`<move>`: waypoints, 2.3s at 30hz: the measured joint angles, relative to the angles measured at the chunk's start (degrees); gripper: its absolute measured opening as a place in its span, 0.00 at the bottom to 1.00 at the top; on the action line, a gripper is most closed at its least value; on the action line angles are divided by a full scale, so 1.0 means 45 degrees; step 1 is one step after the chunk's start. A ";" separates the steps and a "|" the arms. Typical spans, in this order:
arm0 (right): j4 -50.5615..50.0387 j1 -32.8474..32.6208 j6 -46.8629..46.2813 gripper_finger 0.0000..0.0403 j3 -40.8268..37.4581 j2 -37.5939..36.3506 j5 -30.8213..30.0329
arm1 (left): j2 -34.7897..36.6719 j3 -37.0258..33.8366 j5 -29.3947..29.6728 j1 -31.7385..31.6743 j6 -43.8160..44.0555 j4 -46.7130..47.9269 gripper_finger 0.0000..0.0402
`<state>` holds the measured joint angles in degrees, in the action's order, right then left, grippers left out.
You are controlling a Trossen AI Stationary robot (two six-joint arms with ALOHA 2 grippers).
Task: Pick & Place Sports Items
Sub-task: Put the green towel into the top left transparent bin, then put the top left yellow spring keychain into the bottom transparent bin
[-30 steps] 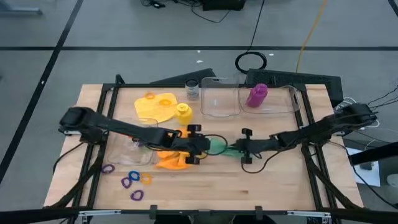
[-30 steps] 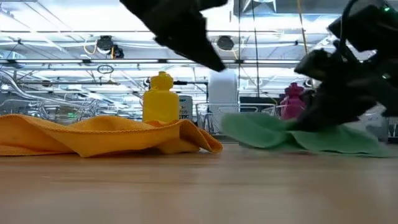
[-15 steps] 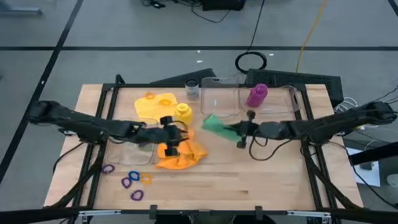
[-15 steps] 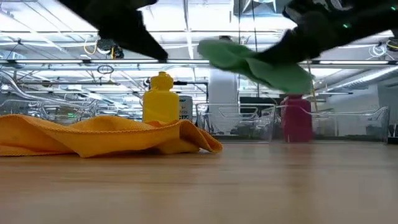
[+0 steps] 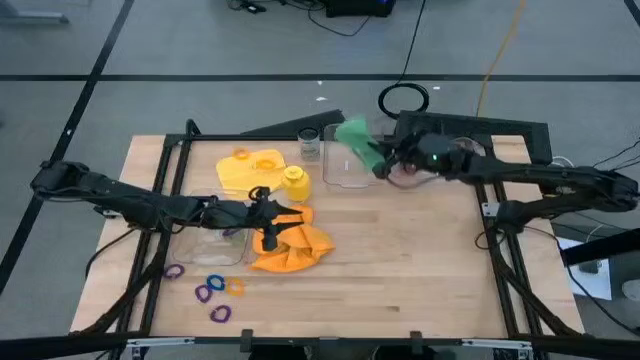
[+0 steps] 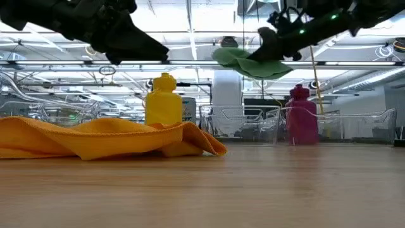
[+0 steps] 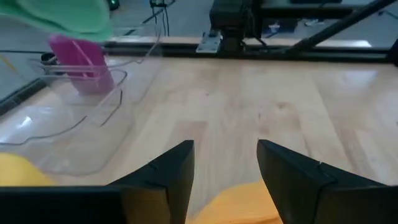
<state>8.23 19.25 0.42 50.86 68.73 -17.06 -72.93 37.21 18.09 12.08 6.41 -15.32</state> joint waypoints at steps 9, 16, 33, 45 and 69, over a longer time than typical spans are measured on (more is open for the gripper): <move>0.0835 0.2752 -0.1676 0.00 0.0634 0.2582 0.3074 | -0.0029 -0.0005 -0.0005 0.0000 -0.0073 -0.0529 0.37; 0.1792 0.2865 -0.2254 0.00 0.0638 0.4661 0.3517 | -0.0029 -0.0005 -0.0019 0.0000 -0.0149 -0.0527 0.37; 0.2297 0.2587 -0.2710 0.00 0.0643 0.6178 0.3862 | -0.0034 -0.0005 -0.0049 0.0005 -0.0121 -0.0373 0.37; 0.2195 0.2587 -0.2666 0.07 0.0643 0.6178 0.3862 | -0.0034 -0.0005 -0.0049 0.0005 -0.0042 -0.0280 0.37; 0.3287 0.2198 -0.0549 0.37 0.0638 0.4497 0.3858 | -0.0039 -0.0005 -0.0044 0.0005 -0.0037 -0.0275 0.37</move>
<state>23.02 29.14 -2.05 53.74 88.97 0.30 -73.10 37.19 17.89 12.10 6.24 -16.56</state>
